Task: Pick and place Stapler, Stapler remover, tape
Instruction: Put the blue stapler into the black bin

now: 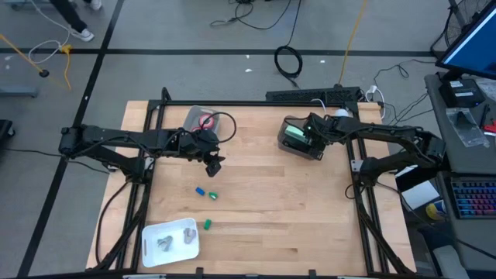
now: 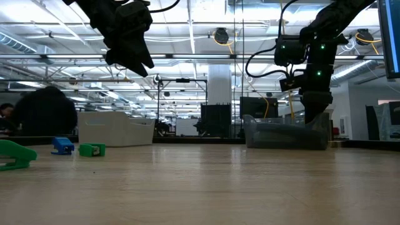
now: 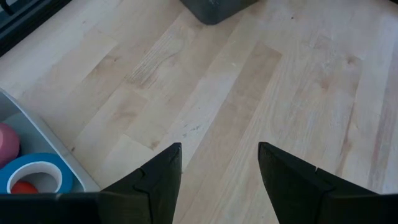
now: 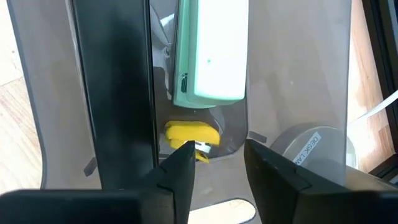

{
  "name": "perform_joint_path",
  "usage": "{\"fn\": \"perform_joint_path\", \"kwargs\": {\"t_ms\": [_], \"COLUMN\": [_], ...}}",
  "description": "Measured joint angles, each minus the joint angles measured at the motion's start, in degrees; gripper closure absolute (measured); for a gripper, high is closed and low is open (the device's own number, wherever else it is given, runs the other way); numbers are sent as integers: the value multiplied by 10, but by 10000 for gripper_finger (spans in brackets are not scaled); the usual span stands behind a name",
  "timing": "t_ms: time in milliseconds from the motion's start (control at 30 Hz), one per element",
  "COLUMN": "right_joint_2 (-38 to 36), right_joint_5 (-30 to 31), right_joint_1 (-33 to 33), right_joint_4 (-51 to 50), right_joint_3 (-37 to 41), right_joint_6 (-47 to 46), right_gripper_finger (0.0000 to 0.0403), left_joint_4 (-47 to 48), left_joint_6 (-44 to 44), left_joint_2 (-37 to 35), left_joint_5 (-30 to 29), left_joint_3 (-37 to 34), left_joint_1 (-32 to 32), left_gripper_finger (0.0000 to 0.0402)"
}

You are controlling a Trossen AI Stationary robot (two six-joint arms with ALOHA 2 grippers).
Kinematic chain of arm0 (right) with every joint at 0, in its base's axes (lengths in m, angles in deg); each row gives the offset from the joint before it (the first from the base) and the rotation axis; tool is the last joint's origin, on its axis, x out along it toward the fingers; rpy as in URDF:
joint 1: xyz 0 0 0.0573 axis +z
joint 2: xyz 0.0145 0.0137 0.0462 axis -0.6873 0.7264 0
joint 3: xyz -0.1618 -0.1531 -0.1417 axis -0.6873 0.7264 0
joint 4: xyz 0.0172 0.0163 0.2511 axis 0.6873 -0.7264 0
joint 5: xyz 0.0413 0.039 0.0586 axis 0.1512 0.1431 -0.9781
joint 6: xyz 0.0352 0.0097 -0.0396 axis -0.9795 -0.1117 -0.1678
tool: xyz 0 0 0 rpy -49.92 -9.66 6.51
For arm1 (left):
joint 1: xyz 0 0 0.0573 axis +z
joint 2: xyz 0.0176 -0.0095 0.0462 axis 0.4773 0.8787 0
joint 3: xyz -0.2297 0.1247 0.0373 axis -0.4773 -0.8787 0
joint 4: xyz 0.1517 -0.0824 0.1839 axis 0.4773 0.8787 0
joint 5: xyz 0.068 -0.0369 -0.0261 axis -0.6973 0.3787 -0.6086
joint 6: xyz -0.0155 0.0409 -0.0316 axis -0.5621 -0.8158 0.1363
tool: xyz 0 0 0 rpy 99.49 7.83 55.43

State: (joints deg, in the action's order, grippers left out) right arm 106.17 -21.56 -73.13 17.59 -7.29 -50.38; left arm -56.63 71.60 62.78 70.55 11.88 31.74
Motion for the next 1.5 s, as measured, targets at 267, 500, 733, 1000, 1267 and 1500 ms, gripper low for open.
{"fn": "perform_joint_path", "kwargs": {"t_ms": [267, 500, 733, 1000, 1267, 1500], "right_joint_2": [-8, -62, -161, -274, -362, -391], "right_joint_5": [0, 0, -42, -75, -74, -74], "right_joint_1": [2, 2, 2, 11, 29, 33], "right_joint_4": [18, 37, 38, 71, 101, 92], "right_joint_3": [0, 0, 0, 0, 0, 0], "right_joint_6": [6, -34, -121, -179, -182, -196], "right_gripper_finger": [269, 286, 303, 314, 314, 314], "left_joint_4": [0, 13, 126, 193, 183, 138], "left_joint_6": [-1, -20, -28, -85, -158, -164], "left_joint_2": [0, 0, 0, 0, 0, 0], "left_joint_5": [0, 5, 6, 7, 27, 52], "left_joint_3": [0, 0, 0, -8, -71, -123], "left_joint_1": [0, 0, -4, -35, -75, -104], "left_gripper_finger": [186, 186, 186, 186, 186, 186]}}
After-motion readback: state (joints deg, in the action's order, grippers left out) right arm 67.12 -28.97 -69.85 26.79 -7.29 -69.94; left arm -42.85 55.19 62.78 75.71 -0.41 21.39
